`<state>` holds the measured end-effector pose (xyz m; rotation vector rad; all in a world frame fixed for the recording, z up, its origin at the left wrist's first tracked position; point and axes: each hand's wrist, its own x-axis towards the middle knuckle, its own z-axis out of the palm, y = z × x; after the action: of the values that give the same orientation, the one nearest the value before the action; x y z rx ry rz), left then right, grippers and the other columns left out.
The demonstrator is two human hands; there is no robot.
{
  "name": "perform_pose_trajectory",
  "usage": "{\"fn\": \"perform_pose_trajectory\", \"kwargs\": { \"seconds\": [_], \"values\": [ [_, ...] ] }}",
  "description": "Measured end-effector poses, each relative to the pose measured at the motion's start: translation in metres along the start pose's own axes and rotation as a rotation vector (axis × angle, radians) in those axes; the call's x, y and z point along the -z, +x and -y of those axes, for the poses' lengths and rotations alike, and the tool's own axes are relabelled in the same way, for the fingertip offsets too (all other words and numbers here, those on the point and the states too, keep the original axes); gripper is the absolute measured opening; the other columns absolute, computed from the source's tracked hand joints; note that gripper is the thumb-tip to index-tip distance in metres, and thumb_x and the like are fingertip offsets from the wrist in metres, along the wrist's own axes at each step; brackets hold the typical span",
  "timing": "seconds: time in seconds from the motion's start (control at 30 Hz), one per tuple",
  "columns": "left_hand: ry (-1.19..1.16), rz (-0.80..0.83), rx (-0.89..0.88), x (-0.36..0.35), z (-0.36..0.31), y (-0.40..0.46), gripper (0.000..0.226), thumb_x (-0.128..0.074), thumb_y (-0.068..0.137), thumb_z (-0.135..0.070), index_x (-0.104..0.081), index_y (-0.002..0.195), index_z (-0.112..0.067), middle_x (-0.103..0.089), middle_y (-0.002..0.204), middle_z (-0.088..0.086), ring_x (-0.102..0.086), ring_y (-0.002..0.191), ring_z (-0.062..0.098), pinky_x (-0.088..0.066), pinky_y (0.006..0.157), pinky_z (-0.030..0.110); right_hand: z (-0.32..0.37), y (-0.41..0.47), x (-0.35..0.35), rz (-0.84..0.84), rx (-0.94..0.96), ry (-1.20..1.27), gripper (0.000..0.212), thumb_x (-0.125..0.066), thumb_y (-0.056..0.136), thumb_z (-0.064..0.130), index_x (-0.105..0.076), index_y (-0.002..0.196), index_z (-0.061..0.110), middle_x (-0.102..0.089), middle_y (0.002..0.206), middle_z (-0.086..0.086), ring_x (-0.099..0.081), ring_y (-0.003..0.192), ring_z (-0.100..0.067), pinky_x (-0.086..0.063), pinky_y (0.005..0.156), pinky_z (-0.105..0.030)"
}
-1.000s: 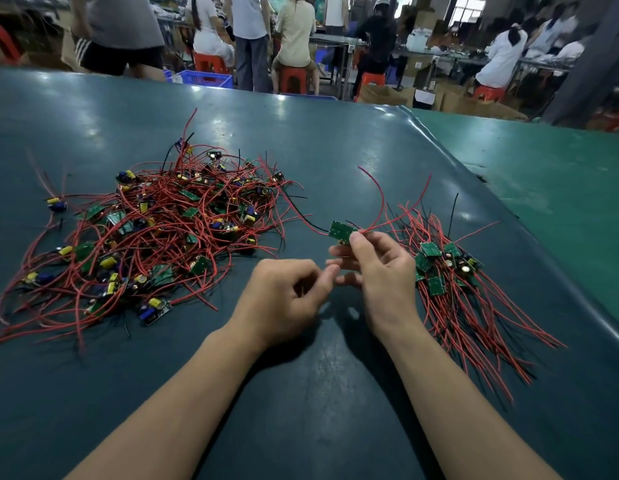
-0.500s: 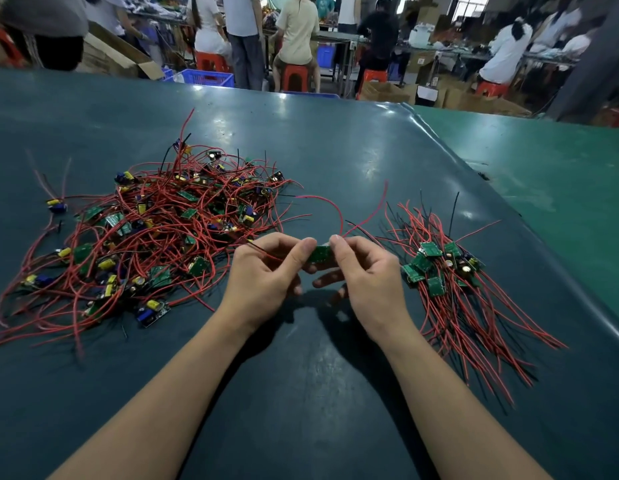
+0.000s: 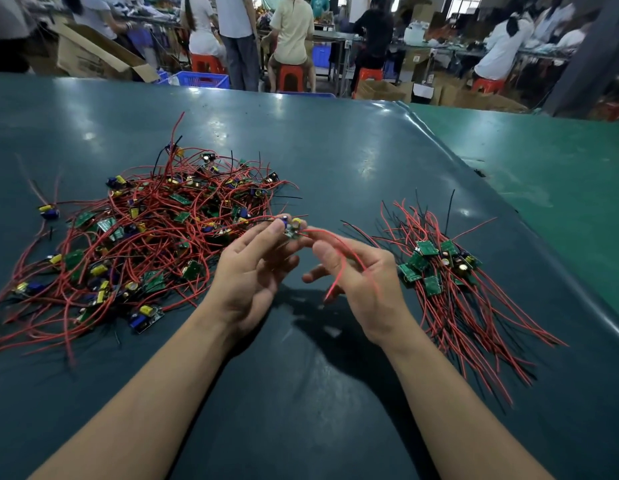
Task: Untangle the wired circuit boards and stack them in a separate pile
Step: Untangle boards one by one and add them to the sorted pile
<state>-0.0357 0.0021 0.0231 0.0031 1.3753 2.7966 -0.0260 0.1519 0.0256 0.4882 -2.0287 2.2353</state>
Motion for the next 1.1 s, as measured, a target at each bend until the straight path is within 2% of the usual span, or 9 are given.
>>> {"fn": "perform_pose_trajectory", "kwargs": {
  "seconds": [0.13, 0.23, 0.33, 0.5, 0.57, 0.7, 0.8, 0.9, 1.1],
  "values": [
    [-0.04, 0.032, 0.059, 0.001, -0.007, 0.0, 0.035, -0.056, 0.082, -0.026, -0.065, 0.108, -0.005, -0.068, 0.08, 0.002, -0.059, 0.063, 0.009, -0.05, 0.063, 0.021, -0.003, 0.0, 0.001, 0.006, -0.084, -0.079, 0.05, -0.041, 0.093, -0.018, -0.071, 0.106, 0.021, -0.075, 0.093, 0.006, -0.069, 0.066, -0.015, -0.05, 0.042, -0.024],
    [0.158, 0.072, 0.149, -0.007, -0.001, -0.005, 0.037, -0.058, 0.079, -0.031, -0.065, 0.099, -0.001, -0.055, 0.065, 0.004, -0.048, 0.057, 0.021, -0.041, 0.052, 0.022, 0.001, 0.004, 0.003, -0.054, -0.265, 0.117, 0.019, -0.055, 0.099, 0.015, -0.073, 0.103, 0.018, -0.075, 0.087, 0.0, -0.066, 0.057, -0.016, -0.047, 0.043, -0.024],
    [0.379, 0.124, 0.137, -0.009, 0.005, -0.009, 0.028, -0.061, 0.08, -0.032, -0.074, 0.078, -0.008, -0.06, 0.059, 0.003, -0.051, 0.051, 0.014, -0.039, 0.047, 0.017, 0.0, 0.004, 0.007, 0.012, -0.346, 0.119, 0.034, -0.067, 0.079, 0.048, -0.078, 0.087, 0.016, -0.066, 0.067, 0.0, -0.053, 0.049, -0.012, -0.037, 0.042, -0.018],
    [0.384, 0.107, 0.131, -0.005, 0.008, -0.006, 0.032, -0.059, 0.089, -0.018, -0.072, 0.061, -0.009, -0.063, 0.058, 0.006, -0.054, 0.052, 0.012, -0.044, 0.051, 0.017, 0.0, 0.003, 0.005, -0.02, -0.336, 0.129, 0.028, -0.071, 0.072, 0.041, -0.081, 0.088, 0.019, -0.063, 0.071, -0.005, -0.033, 0.047, -0.01, -0.025, 0.039, -0.018],
    [0.356, 0.099, 0.159, -0.006, 0.007, -0.005, 0.025, -0.064, 0.078, -0.024, -0.073, 0.068, -0.003, -0.063, 0.058, 0.008, -0.055, 0.05, 0.012, -0.045, 0.049, 0.017, -0.001, 0.005, 0.007, -0.059, -0.348, 0.169, 0.027, -0.073, 0.07, 0.039, -0.081, 0.084, 0.019, -0.057, 0.073, -0.01, -0.028, 0.047, -0.01, -0.023, 0.039, -0.018],
    [0.349, 0.145, 0.168, -0.006, 0.008, -0.006, 0.065, -0.061, 0.072, -0.03, -0.057, 0.103, 0.027, -0.061, 0.056, 0.006, -0.051, 0.045, 0.011, -0.041, 0.045, 0.016, 0.0, 0.009, 0.007, -0.192, -0.327, 0.24, 0.02, -0.075, 0.068, 0.033, -0.08, 0.077, 0.015, -0.032, 0.059, -0.005, -0.024, 0.048, -0.011, -0.022, 0.04, -0.017],
    [0.353, 0.182, 0.179, -0.007, 0.008, -0.006, 0.049, -0.061, 0.072, -0.032, -0.071, 0.094, 0.011, -0.063, 0.059, 0.005, -0.051, 0.047, 0.01, -0.044, 0.05, 0.017, -0.005, 0.011, 0.006, -0.316, -0.269, 0.285, 0.014, -0.076, 0.08, 0.015, -0.074, 0.066, 0.013, -0.027, 0.048, 0.004, -0.019, 0.042, -0.01, -0.02, 0.038, -0.018],
    [0.345, 0.185, 0.19, -0.007, 0.007, -0.008, 0.034, -0.062, 0.073, -0.032, -0.078, 0.08, -0.002, -0.062, 0.06, 0.006, -0.05, 0.049, 0.011, -0.043, 0.055, 0.02, -0.008, 0.012, 0.004, -0.388, -0.146, 0.189, 0.009, -0.075, 0.084, 0.01, -0.076, 0.076, 0.015, -0.036, 0.048, 0.008, -0.028, 0.04, -0.008, -0.026, 0.039, -0.019],
    [0.209, 0.133, 0.283, -0.004, 0.006, -0.006, 0.034, -0.068, 0.063, -0.029, -0.076, 0.075, 0.002, -0.057, 0.054, 0.005, -0.051, 0.046, 0.012, -0.048, 0.056, 0.022, -0.003, 0.009, 0.005, -0.252, -0.049, 0.149, 0.013, -0.062, 0.094, 0.008, -0.07, 0.098, 0.017, -0.055, 0.059, -0.002, -0.052, 0.046, -0.021, -0.038, 0.038, -0.021]
  ]
}}
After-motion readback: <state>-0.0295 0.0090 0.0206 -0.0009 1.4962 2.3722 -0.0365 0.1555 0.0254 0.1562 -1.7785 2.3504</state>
